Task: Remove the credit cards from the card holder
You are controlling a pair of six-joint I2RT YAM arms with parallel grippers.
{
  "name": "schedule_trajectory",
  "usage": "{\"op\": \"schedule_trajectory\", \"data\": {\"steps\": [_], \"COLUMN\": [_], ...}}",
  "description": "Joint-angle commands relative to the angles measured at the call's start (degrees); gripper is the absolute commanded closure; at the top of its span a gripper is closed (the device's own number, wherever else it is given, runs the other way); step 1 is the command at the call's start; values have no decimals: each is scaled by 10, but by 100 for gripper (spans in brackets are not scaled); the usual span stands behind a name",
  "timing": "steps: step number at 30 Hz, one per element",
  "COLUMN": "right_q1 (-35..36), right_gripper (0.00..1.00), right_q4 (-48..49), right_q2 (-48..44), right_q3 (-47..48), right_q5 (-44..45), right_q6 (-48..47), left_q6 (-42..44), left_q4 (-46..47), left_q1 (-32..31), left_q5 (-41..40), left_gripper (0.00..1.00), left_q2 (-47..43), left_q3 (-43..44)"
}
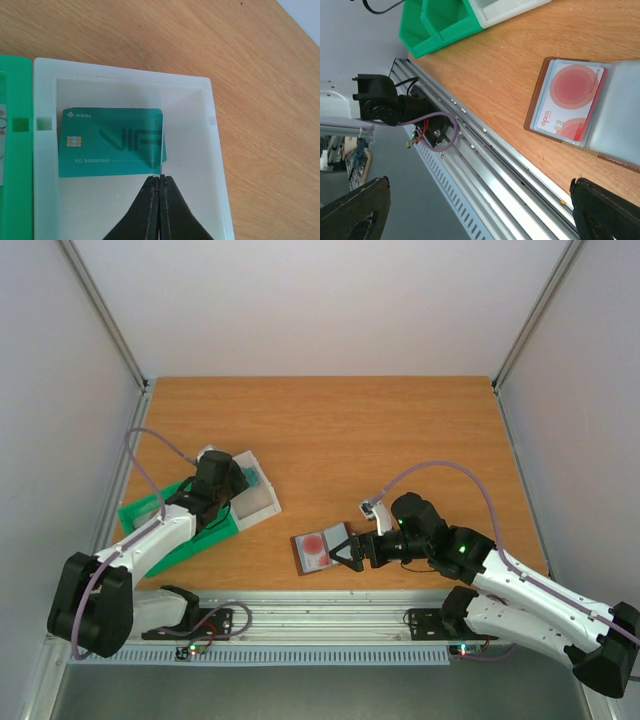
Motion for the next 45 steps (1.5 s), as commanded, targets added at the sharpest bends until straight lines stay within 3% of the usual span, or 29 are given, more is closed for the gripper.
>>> {"op": "schedule_trajectory", "data": {"steps": [1, 27, 45], "right_q1": [2, 2, 2], "right_gripper": [2, 2, 1], "right_q4": [9, -3, -10], "right_q2": [1, 18, 13], "right_q3": [1, 11, 14], "right_q5": [6, 3, 3], "right_q6": [6, 9, 7], "left_q6": [2, 3, 2], "left_q4": [48, 24, 7], "left_q1": [2, 3, 2], "left_q5": [-20, -47, -55], "left_gripper": [100, 100, 95], "left_q2": [16, 60, 83], "left_q3": [-10, 2, 23]}}
